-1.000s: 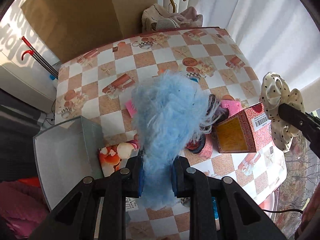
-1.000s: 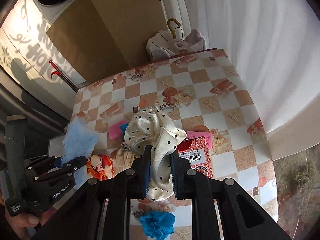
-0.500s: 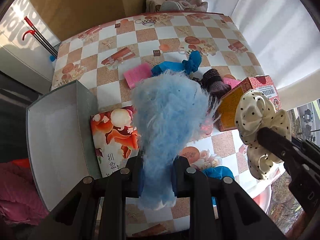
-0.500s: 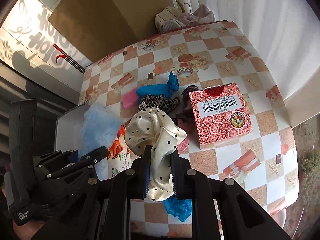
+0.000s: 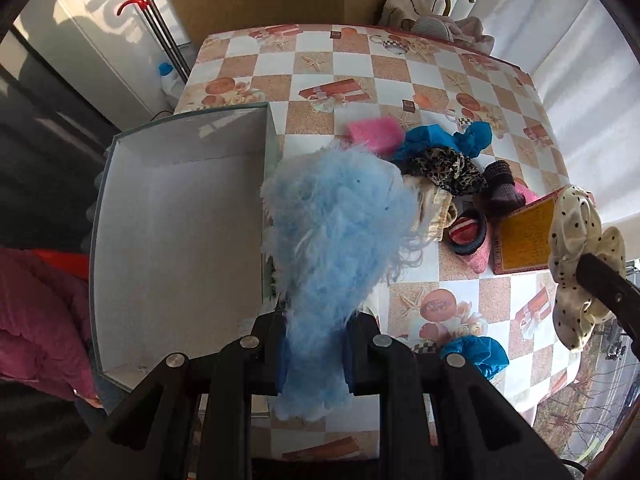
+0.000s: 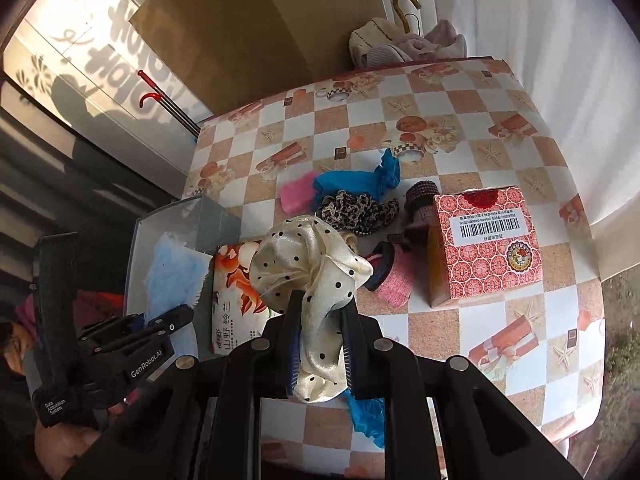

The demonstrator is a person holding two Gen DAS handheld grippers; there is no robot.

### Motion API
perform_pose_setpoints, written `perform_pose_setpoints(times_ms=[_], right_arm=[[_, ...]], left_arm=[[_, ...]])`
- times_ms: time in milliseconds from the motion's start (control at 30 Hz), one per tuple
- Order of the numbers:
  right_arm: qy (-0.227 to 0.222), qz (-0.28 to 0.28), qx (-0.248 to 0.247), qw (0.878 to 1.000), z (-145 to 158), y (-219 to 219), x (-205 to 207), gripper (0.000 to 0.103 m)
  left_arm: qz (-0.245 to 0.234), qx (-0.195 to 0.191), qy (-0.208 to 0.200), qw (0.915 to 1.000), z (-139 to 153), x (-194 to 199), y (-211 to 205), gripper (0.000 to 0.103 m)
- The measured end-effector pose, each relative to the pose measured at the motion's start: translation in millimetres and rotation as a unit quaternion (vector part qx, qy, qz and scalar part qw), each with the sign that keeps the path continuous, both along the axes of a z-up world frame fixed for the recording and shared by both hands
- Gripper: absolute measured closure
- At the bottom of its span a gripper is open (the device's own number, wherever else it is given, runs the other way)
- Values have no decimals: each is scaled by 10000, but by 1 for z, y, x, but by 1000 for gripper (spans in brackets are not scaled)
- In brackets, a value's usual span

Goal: Organize soft objects
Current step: 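Carry the fluffy toy and scrunchie with both grippers over the white box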

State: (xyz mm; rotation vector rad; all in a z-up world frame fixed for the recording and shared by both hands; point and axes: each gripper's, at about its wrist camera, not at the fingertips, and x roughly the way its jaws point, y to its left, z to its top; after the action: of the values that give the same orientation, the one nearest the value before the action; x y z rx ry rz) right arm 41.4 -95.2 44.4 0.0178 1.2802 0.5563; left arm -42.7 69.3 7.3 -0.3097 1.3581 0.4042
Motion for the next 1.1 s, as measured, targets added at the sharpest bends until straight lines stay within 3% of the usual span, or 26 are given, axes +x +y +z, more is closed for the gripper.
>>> perform_pose_setpoints(times_ms=[467, 733, 1100], right_arm=[[-78, 1378, -159, 9903, -6, 83, -36, 84], [-280, 2389, -363, 9700, -7, 136, -67, 84], [-182, 3408, -602, 9380, -21, 189, -109, 84]], left_arm=[[1186, -51, 14, 9929, -6, -68, 69, 80], [1503, -8, 96, 9886, -17, -93, 92, 80], [1655, -101, 230, 9859, -33, -121, 112, 80]])
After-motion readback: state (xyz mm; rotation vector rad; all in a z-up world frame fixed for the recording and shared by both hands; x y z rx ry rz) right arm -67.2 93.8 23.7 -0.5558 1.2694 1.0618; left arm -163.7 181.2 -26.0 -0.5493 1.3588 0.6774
